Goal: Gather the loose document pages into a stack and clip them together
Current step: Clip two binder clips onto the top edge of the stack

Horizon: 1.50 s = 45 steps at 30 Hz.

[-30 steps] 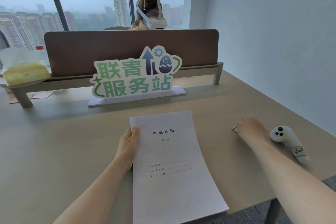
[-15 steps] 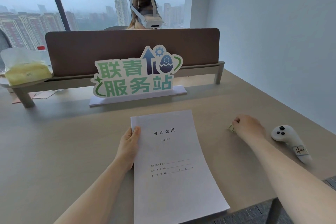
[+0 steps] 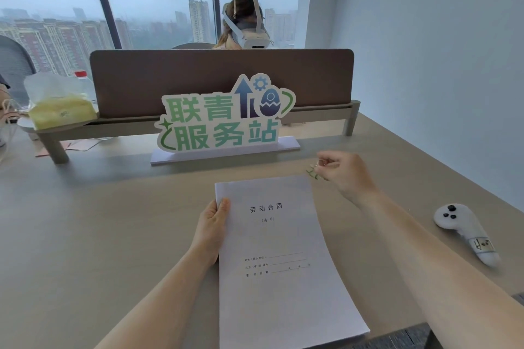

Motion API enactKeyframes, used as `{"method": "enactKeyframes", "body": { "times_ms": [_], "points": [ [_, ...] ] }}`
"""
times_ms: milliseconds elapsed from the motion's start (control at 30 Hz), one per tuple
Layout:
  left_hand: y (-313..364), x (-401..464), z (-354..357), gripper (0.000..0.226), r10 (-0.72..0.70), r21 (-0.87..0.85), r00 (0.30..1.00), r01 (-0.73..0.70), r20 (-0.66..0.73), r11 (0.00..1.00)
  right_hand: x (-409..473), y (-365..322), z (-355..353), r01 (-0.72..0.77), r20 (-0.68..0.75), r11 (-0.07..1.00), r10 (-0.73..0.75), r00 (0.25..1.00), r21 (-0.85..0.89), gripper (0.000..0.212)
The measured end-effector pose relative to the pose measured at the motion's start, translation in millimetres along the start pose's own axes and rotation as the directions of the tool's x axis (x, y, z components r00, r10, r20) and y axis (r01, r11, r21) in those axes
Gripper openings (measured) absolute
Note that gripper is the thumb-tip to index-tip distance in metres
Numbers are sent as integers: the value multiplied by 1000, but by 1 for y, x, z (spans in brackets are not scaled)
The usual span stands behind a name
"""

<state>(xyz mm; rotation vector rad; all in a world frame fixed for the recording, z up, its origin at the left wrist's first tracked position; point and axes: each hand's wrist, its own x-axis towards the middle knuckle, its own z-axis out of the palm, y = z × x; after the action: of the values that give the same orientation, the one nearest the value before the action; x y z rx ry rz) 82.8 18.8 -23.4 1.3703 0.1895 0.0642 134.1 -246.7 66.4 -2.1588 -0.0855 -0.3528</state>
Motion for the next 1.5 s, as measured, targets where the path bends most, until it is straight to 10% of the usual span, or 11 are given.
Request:
{"method": "enactKeyframes", "body": {
  "times_ms": [433, 1500],
  "points": [
    [2, -5, 0, 26, -9, -10, 1000, 9, 12, 1000, 12, -96, 86, 465, 403, 882, -401, 823, -72, 32],
    [-5, -4, -1, 22, 64, -66, 996, -60, 64, 996, 32, -95, 110, 273, 648, 961, -240, 723, 51, 21]
  ]
}}
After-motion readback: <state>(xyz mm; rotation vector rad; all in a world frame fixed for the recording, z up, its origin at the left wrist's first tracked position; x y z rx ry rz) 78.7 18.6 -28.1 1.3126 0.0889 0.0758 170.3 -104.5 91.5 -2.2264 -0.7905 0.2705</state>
